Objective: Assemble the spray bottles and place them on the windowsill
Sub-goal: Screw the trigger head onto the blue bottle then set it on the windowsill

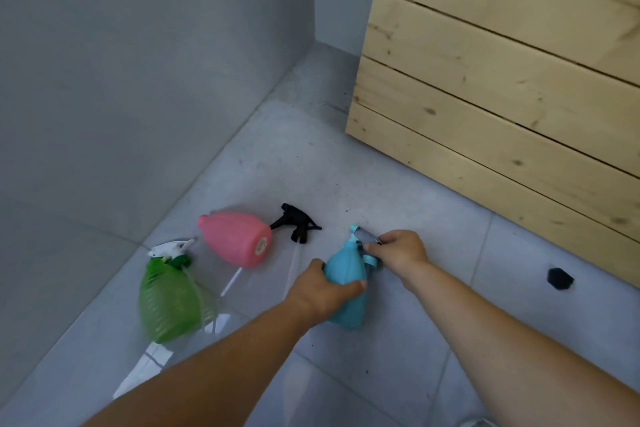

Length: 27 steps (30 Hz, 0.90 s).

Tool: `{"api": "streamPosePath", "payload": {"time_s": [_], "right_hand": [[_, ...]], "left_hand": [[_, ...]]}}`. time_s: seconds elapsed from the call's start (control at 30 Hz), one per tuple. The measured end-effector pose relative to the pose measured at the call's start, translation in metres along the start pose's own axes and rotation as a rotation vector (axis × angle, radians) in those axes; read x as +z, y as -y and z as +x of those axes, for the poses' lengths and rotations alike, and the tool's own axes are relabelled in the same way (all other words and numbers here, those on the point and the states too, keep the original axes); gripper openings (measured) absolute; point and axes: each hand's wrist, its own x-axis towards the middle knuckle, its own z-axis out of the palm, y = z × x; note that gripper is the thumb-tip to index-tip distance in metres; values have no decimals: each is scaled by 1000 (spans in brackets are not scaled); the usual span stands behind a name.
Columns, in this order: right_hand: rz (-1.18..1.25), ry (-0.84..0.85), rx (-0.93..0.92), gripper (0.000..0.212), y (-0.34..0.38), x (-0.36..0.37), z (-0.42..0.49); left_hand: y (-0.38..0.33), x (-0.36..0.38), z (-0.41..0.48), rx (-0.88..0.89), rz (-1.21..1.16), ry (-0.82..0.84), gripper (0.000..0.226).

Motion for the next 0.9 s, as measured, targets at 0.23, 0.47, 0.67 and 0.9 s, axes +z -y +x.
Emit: {"api": "streamPosePath", "payload": {"time_s": [0.23, 0.47, 0.67, 0.9], "right_hand": [[331, 238, 66, 11, 18, -21, -19], [497, 236, -8, 29, 79, -74, -65], [524, 208, -292, 26, 163, -136, -154], [699, 60, -646, 13, 226, -198, -287]], "left_hand": [[7, -5, -16, 49, -163, -2, 71], [-28, -40, -77, 262, -198, -48, 83], [-65, -95, -167, 479, -32, -156, 93], [-68, -150, -270, 666, 86, -271, 65]]}}
